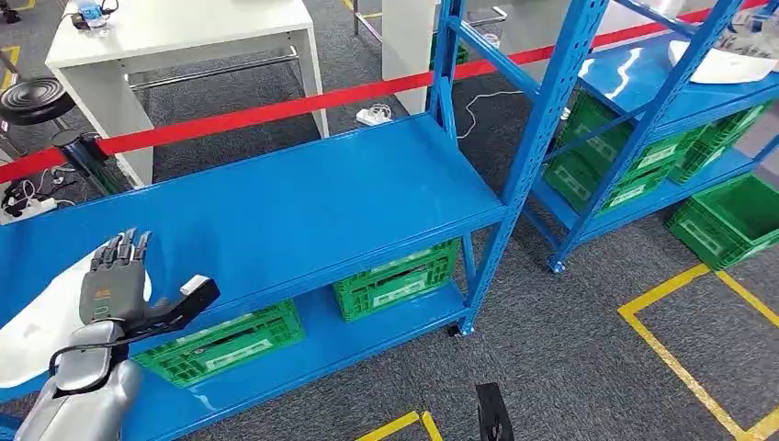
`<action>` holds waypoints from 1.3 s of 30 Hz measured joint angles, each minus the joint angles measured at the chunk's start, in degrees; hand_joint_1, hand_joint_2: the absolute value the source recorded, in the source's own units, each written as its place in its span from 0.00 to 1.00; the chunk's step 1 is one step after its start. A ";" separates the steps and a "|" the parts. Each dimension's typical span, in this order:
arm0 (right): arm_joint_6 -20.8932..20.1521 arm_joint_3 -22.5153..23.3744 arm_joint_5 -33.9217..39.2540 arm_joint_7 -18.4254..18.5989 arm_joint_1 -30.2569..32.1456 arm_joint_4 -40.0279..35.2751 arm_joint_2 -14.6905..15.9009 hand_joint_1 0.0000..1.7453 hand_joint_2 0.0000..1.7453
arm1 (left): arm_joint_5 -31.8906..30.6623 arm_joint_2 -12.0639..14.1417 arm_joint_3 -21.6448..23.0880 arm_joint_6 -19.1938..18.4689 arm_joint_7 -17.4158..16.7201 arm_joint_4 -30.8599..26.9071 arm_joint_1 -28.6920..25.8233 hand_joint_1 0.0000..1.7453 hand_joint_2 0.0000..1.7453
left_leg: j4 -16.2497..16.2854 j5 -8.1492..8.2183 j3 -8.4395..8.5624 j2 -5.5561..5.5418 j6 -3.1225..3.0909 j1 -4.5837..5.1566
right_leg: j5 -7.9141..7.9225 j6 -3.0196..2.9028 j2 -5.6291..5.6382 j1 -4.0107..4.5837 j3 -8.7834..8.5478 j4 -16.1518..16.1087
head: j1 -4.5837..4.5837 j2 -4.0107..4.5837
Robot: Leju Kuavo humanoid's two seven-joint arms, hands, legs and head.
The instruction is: Take the parts from the cabinet and place them on the table.
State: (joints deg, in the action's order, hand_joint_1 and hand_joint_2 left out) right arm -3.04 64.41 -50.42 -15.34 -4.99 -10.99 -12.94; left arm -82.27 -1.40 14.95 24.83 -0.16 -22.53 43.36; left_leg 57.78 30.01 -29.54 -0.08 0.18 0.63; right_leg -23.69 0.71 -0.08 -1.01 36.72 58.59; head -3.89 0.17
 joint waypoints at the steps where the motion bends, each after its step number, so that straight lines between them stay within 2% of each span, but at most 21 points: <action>1: -0.02 0.00 -0.09 -0.11 0.00 0.00 0.00 0.00 0.00 | -0.57 0.02 0.00 -0.31 -0.66 0.11 0.02 0.00 1.00 | 0.00 0.00 -0.02 0.00 0.00 0.00 | 0.00 0.00 0.00 0.00 0.00 0.00 | 0.00 0.00; 8: 0.17 0.00 -0.76 -0.41 -0.04 -0.02 0.02 0.00 0.00 | -1.48 1.57 -0.06 -3.14 -3.34 1.87 0.11 0.00 1.00 | 0.00 0.00 -0.01 0.00 0.00 -0.01 | 0.00 0.00 0.01 0.01 0.00 0.01 | -0.02 0.00; 16: 0.74 0.00 -0.74 -1.16 -0.20 -0.02 0.02 0.00 0.00 | -2.22 2.27 -0.11 -5.03 -3.87 3.47 0.75 0.00 1.00 | 0.00 0.00 0.00 -0.01 0.00 -0.01 | 0.00 0.00 -0.01 -0.01 -0.01 0.02 | 0.00 0.00; 26: 0.92 0.00 -1.35 -1.92 -1.23 -0.02 0.17 0.00 0.00 | -3.43 2.60 -1.59 -3.08 -4.34 3.74 0.96 0.00 1.00 | 0.00 0.00 0.00 -0.01 0.01 -0.01 | 0.00 0.00 -0.02 0.01 0.00 0.02 | 0.00 0.00; 29: 0.96 0.00 -1.35 -2.05 -1.25 -0.02 0.17 0.00 0.00 | -4.94 2.82 -1.60 -2.38 -5.53 3.74 0.95 0.00 1.00 | 0.00 -0.01 0.00 -0.01 0.01 -0.02 | 0.00 0.00 -0.01 0.01 0.00 0.02 | 0.00 0.00; 30: 0.96 0.00 -1.35 -2.08 -1.25 -0.02 0.17 0.00 0.00 | -5.07 2.86 -1.60 -2.14 -5.66 3.74 0.94 0.97 1.00 | 0.00 -0.01 0.00 -0.01 0.01 -0.02 | 0.00 0.00 -0.02 0.01 0.00 0.02 | 0.00 0.00; 31: 0.96 0.00 -1.35 -2.08 -1.25 -0.02 0.17 0.00 0.00 | -5.29 2.91 -1.60 -2.05 -5.79 3.74 0.94 1.00 1.00 | 0.00 -0.01 0.00 -0.01 0.01 -0.02 | 0.00 0.00 -0.02 0.01 0.00 0.02 | 0.00 0.00; 39: 1.05 0.00 -1.03 -2.78 -1.29 -0.02 0.17 0.00 0.00 | -7.43 3.13 -1.60 -2.23 -7.45 3.72 0.91 1.00 1.00 | 0.00 -0.01 0.00 -0.01 0.01 -0.01 | 0.00 0.00 -0.01 0.00 0.00 0.02 | 0.00 0.00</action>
State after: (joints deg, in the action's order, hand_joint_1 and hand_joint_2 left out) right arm -1.99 64.41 -51.45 -18.12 -6.28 -11.02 -12.76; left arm -89.70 1.73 13.35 22.60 -7.61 -18.82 44.27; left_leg 57.78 30.00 -29.54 -0.09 0.18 0.61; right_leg -23.69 0.71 -0.09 -1.01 36.72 58.61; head -3.89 0.17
